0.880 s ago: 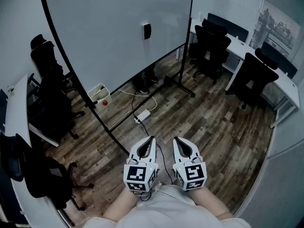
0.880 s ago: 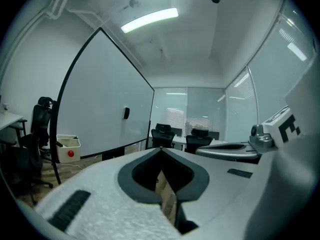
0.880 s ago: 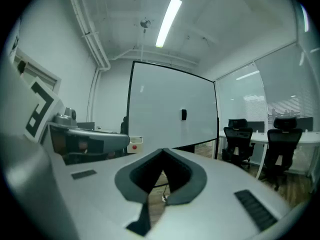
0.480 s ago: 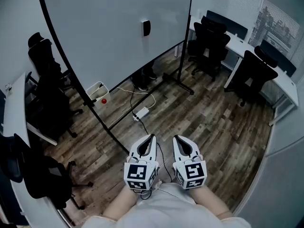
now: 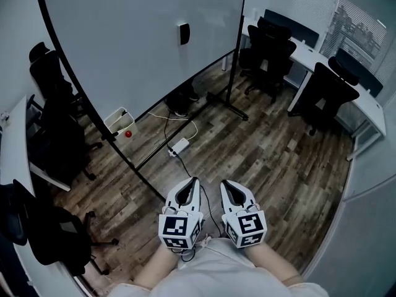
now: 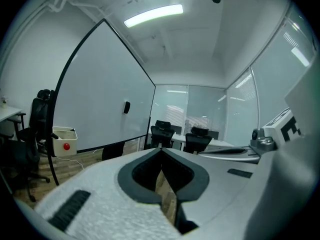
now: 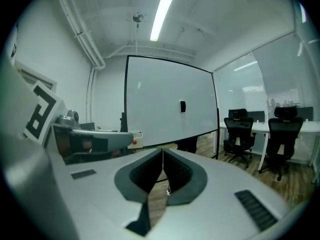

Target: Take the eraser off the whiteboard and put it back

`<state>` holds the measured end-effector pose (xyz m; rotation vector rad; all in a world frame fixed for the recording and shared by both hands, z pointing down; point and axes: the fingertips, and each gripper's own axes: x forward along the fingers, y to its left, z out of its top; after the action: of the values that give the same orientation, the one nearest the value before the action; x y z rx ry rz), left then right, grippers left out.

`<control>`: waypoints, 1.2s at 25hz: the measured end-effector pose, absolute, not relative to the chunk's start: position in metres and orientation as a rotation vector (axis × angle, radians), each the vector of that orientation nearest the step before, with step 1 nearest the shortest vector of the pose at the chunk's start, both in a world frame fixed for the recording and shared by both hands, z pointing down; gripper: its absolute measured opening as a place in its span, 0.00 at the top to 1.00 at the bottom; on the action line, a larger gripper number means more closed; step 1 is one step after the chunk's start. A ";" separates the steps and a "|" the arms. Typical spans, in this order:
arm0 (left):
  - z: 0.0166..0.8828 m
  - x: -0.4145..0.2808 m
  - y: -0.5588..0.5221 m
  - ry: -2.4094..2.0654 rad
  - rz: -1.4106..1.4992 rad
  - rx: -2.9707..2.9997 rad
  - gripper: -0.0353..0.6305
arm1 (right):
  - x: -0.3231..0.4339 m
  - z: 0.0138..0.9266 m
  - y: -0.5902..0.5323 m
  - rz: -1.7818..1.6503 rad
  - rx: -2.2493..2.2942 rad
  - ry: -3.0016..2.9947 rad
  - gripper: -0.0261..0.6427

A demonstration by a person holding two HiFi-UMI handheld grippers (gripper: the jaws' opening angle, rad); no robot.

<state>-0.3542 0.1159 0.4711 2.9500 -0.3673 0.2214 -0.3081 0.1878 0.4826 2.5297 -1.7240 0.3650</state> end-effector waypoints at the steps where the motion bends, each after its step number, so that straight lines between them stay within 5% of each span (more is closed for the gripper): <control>1: 0.474 -0.350 0.116 -0.370 0.229 2.947 0.92 | -0.303 0.486 0.188 0.382 2.529 -1.733 0.92; 30: 0.484 -0.064 0.082 -0.767 0.261 2.835 0.92 | 0.023 0.491 0.160 0.433 2.407 -1.978 0.92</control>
<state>-0.0644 0.0819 0.4838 2.8346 -0.7673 0.2608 0.0230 0.1601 0.4910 2.4067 -1.9782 0.4331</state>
